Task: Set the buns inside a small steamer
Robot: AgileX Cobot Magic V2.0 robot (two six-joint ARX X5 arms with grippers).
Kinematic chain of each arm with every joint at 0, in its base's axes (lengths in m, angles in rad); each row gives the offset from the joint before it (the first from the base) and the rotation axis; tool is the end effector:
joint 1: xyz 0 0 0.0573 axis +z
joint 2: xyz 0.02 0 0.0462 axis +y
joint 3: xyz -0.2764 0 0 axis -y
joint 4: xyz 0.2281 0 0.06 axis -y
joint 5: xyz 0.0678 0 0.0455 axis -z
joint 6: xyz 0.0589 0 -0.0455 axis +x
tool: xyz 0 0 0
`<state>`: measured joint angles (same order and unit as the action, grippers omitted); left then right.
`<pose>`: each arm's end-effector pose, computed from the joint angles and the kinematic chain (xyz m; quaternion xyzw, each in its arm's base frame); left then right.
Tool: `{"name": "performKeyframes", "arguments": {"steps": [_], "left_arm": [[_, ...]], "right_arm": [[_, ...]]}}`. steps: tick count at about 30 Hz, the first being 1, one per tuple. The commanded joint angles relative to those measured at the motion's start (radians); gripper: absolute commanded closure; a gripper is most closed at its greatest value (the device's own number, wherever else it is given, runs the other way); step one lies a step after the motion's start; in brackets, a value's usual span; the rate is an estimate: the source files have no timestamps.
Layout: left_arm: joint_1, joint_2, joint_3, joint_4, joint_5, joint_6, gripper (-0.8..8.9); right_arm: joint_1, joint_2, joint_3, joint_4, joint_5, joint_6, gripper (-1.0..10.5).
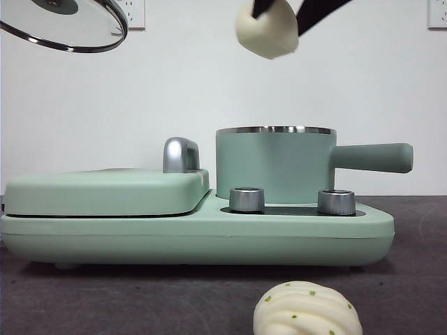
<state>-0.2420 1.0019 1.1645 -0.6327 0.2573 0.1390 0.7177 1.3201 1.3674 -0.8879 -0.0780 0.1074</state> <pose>0.1884 -0.0619 0.3760 0.0637 0.2156 -0.2559 0.9402 0.1935 0.1750 0.3477 -0.0829 0.4058 0.3324 0.8473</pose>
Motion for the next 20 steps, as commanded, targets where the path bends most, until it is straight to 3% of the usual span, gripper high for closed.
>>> {"name": "performKeyframes", "arguments": {"steps": [1, 8, 20], "left_arm": [[0.000, 0.001, 0.018, 0.027, 0.001, 0.005, 7.98], [0.000, 0.001, 0.018, 0.027, 0.001, 0.005, 7.98], [0.000, 0.001, 0.018, 0.027, 0.001, 0.005, 7.98]], "right_arm": [[-0.053, 0.075, 0.050, 0.026, -0.002, -0.058, 6.9], [-0.143, 0.232, 0.101, 0.135, -0.005, -0.129, 6.9], [-0.178, 0.424, 0.126, 0.279, -0.027, -0.149, 6.9]]}}
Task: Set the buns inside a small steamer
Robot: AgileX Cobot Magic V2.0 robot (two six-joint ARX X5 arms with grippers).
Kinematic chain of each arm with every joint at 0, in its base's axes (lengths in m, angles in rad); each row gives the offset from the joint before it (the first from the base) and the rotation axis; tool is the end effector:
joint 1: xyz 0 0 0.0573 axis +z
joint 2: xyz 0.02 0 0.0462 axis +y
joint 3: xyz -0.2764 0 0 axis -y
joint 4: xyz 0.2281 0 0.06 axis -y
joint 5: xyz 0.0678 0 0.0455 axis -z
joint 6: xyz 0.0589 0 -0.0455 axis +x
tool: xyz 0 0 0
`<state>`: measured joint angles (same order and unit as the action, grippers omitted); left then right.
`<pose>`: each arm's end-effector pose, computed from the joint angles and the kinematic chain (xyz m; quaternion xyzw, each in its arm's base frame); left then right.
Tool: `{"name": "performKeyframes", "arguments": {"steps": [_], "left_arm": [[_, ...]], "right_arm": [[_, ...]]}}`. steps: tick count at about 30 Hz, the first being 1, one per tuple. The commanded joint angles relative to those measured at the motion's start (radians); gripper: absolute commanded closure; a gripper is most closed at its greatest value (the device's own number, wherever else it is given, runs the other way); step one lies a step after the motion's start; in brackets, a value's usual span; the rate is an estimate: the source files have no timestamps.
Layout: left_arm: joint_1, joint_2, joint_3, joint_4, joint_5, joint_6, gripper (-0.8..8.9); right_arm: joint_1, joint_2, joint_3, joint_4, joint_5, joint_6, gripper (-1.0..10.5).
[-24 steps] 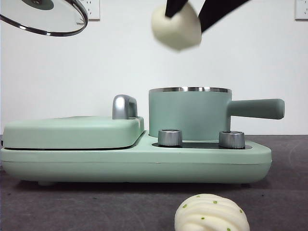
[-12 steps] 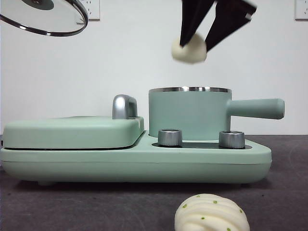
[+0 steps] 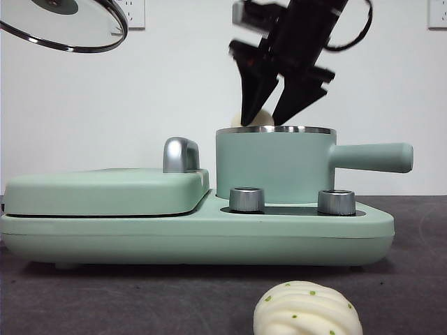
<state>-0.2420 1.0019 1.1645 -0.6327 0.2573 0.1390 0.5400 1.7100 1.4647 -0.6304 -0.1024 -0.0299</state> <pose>0.1884 -0.0619 0.3760 0.0637 0.2156 -0.2559 0.9402 0.3187 0.1980 0.2830 -0.1049 0.4096 0.2921 0.8579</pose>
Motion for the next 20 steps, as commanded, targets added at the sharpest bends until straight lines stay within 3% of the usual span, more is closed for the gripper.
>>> {"name": "performKeyframes", "arguments": {"steps": [1, 10, 16, 20], "left_arm": [[0.000, 0.001, 0.018, 0.027, 0.001, 0.005, 7.98], [0.000, 0.001, 0.018, 0.027, 0.001, 0.005, 7.98], [0.000, 0.001, 0.018, 0.027, 0.001, 0.005, 7.98], [0.000, 0.001, 0.018, 0.026, 0.001, 0.005, 7.98]], "right_arm": [[-0.002, 0.045, 0.029, 0.028, -0.002, -0.012, 6.9], [-0.010, 0.092, 0.029, 0.054, -0.002, -0.031, 6.9], [-0.011, 0.093, 0.032, 0.071, -0.002, -0.034, 5.9], [-0.011, 0.040, 0.099, -0.039, -0.001, -0.033, 5.9]]}}
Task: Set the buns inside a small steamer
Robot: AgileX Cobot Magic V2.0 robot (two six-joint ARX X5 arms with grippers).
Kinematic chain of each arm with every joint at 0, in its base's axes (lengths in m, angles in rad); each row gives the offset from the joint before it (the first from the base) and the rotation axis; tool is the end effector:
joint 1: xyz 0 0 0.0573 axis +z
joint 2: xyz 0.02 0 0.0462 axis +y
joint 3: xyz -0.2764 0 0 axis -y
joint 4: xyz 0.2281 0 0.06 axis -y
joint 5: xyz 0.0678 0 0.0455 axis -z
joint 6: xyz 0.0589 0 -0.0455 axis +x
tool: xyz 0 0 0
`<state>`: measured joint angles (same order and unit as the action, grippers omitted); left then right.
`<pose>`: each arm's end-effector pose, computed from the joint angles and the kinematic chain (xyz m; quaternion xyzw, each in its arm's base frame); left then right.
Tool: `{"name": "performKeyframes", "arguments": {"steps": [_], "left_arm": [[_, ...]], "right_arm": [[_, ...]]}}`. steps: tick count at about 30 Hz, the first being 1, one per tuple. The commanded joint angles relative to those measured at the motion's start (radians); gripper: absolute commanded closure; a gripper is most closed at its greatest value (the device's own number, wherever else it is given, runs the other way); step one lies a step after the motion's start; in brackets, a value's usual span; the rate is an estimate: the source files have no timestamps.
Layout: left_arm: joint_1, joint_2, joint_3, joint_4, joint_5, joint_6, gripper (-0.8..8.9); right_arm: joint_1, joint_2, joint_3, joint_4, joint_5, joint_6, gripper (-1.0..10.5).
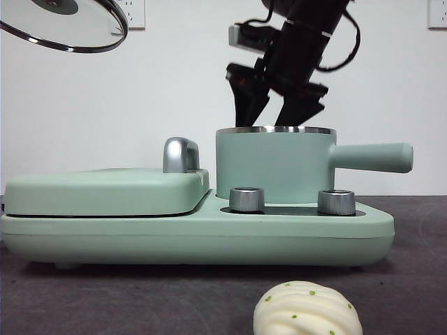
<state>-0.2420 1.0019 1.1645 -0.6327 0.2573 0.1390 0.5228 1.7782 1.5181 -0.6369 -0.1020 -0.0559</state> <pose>0.1884 -0.0619 0.3760 0.0637 0.2156 -0.2559 0.9402 0.3363 0.2007 0.2745 -0.1145 0.4161 0.2887 0.8546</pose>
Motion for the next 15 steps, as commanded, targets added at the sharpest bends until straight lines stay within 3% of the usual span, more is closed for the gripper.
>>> {"name": "performKeyframes", "arguments": {"steps": [1, 6, 9, 15], "left_arm": [[0.000, 0.001, 0.018, 0.027, 0.001, 0.005, 7.98], [0.000, 0.003, 0.018, 0.026, 0.001, 0.006, 7.98], [0.000, 0.003, 0.018, 0.026, 0.001, 0.006, 7.98], [0.000, 0.006, 0.018, 0.026, 0.001, 0.010, 7.98]], "right_arm": [[0.007, -0.052, 0.060, -0.059, -0.002, -0.003, 5.9], [0.033, -0.224, 0.020, -0.198, -0.018, 0.018, 5.9], [0.061, -0.366, -0.155, -0.105, -0.109, 0.018, 5.9], [0.159, -0.621, -0.481, 0.039, -0.107, -0.058, 5.9]]}}
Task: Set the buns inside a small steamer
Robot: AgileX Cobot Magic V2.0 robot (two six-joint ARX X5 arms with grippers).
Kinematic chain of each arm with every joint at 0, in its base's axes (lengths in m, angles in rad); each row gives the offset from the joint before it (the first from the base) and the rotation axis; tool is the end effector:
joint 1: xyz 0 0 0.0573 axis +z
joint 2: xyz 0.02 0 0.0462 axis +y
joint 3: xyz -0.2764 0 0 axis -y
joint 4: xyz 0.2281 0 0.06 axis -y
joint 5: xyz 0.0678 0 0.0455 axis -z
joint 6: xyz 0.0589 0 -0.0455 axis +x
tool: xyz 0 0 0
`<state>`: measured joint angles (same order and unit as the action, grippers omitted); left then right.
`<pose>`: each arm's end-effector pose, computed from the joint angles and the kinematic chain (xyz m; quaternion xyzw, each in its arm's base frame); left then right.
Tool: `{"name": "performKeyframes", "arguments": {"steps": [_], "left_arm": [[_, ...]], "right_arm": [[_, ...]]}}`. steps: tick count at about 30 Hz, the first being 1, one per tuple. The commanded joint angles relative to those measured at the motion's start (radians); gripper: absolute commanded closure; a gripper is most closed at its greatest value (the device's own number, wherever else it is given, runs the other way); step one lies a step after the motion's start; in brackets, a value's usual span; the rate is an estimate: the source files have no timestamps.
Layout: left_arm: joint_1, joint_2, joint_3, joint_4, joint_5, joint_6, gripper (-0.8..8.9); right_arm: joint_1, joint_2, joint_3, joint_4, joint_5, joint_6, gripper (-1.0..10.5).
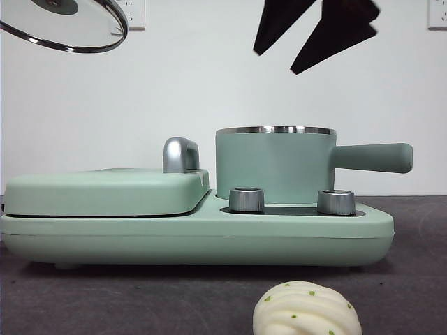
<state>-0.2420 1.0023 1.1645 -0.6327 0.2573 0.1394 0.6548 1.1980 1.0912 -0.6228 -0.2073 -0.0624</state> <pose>0.1885 -0.0620 0.3759 0.0638 0.2158 -0.2559 0.9401 0.1878 0.1594 0.3126 -0.1056 0.3355 0.4010 0.8459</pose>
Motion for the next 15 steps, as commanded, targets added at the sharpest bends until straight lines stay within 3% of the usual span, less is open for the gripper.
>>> {"name": "performKeyframes", "arguments": {"steps": [1, 7, 15], "left_arm": [[0.000, 0.006, 0.018, 0.026, 0.001, 0.009, 7.98], [0.000, 0.006, 0.018, 0.020, 0.001, 0.009, 7.98], [0.000, 0.006, 0.018, 0.019, 0.001, 0.009, 7.98]], "right_arm": [[0.039, -0.066, -0.086, 0.032, -0.002, -0.066, 5.9], [0.115, -0.175, -0.238, 0.017, -0.006, -0.153, 5.9], [0.228, -0.163, -0.367, 0.031, -0.046, -0.216, 5.4]]}}
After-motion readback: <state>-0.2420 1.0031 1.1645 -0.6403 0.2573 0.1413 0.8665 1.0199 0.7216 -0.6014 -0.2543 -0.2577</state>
